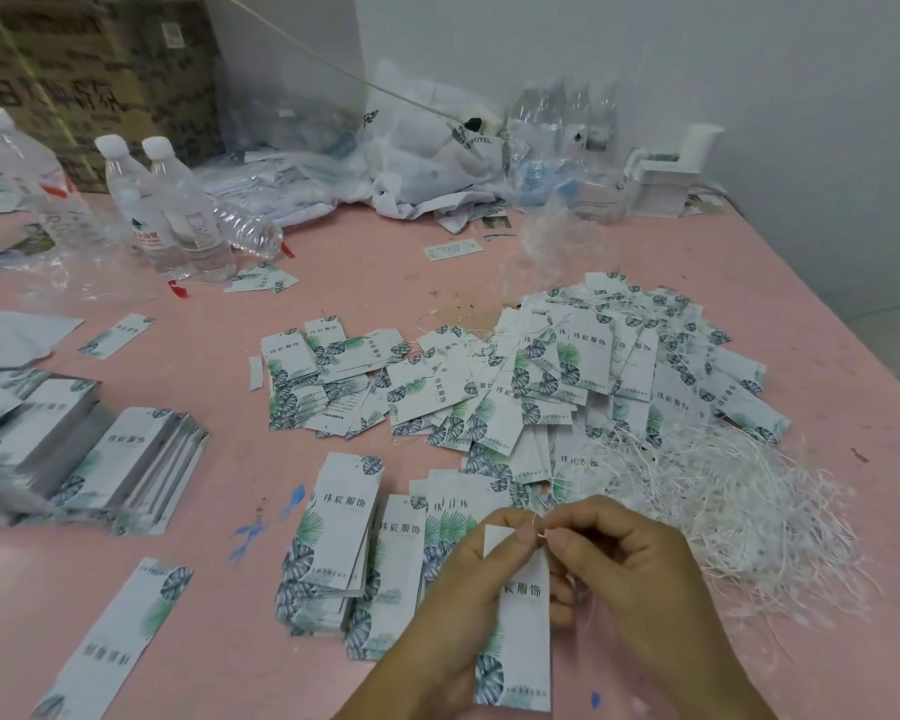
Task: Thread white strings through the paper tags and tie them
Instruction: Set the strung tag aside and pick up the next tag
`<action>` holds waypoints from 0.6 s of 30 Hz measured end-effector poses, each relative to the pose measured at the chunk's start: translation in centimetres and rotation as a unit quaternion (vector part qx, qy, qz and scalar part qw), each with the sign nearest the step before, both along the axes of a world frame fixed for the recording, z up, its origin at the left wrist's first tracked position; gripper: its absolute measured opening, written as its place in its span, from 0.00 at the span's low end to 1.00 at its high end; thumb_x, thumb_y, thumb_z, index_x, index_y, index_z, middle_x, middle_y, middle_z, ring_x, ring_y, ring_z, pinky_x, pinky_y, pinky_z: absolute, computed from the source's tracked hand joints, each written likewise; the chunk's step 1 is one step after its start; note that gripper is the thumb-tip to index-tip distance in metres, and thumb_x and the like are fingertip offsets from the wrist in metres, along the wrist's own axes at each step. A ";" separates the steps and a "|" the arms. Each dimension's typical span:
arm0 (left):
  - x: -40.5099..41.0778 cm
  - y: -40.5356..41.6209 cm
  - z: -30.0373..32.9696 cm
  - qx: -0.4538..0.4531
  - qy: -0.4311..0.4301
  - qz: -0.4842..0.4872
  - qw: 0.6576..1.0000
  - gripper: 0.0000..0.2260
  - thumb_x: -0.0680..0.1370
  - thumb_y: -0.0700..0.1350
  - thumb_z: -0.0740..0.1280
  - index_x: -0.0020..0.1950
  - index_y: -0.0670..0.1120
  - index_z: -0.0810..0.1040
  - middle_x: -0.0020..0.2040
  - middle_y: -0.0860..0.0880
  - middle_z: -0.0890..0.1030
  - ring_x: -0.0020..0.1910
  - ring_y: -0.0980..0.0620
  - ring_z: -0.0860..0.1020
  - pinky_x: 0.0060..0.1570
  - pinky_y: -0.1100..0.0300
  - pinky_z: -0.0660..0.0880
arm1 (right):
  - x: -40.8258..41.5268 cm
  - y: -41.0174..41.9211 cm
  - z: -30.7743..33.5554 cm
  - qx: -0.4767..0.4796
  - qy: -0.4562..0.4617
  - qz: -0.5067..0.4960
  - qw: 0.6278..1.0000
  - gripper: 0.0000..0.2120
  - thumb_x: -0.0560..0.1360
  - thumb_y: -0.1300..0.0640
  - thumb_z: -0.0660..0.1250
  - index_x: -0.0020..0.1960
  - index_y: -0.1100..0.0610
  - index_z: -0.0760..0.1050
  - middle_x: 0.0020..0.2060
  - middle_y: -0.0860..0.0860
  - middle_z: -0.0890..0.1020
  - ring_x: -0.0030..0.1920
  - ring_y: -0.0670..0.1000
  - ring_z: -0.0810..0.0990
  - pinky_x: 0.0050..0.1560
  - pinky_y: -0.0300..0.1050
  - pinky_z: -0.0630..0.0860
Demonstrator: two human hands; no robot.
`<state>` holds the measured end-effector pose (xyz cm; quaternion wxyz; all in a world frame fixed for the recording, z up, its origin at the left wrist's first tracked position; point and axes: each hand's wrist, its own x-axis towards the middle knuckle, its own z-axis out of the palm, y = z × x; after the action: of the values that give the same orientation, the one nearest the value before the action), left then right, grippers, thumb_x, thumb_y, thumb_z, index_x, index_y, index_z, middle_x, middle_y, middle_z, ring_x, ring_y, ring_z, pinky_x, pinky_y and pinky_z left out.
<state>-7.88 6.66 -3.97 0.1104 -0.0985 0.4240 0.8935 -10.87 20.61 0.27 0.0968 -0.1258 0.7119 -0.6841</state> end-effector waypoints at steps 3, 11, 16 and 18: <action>0.1 0.0 0.0 -0.011 0.008 0.000 1.000 0.07 0.71 0.49 0.73 0.42 0.47 0.80 0.34 0.37 0.80 0.31 0.45 0.80 0.32 0.56 0.79 | 0.2 0.0 -0.5 0.049 0.064 -0.016 0.997 0.16 0.71 0.71 0.71 0.40 0.50 0.84 0.34 0.52 0.81 0.28 0.48 0.78 0.31 0.39 0.76; -0.1 -0.1 -0.4 0.009 0.014 0.052 0.999 0.12 0.68 0.45 0.76 0.44 0.44 0.76 0.35 0.41 0.80 0.28 0.46 0.78 0.30 0.57 0.77 | 0.1 0.1 -1.2 0.147 0.211 -0.003 0.966 0.10 0.68 0.63 0.70 0.38 0.48 0.78 0.35 0.46 0.79 0.31 0.45 0.80 0.35 0.37 0.76; -0.4 -0.5 -0.2 0.048 0.003 0.101 0.994 0.05 0.72 0.47 0.73 0.40 0.47 0.79 0.36 0.40 0.79 0.28 0.46 0.76 0.30 0.58 0.75 | -0.4 1.1 -0.4 -0.004 0.016 0.048 0.999 0.02 0.62 0.57 0.66 0.34 0.55 0.78 0.28 0.54 0.77 0.30 0.50 0.74 0.35 0.43 0.72; -0.5 -0.6 0.1 0.089 -0.002 0.111 0.990 0.04 0.73 0.44 0.72 0.39 0.46 0.79 0.36 0.41 0.79 0.28 0.48 0.75 0.28 0.59 0.75 | -1.0 1.7 -0.2 -0.057 -0.034 0.029 0.997 0.03 0.60 0.62 0.64 0.31 0.58 0.76 0.27 0.56 0.74 0.29 0.52 0.70 0.33 0.44 0.70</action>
<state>-8.35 6.08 -3.86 0.0196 -0.1362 0.3294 0.9341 -11.91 22.34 0.09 0.1332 -0.1284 0.6639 -0.7246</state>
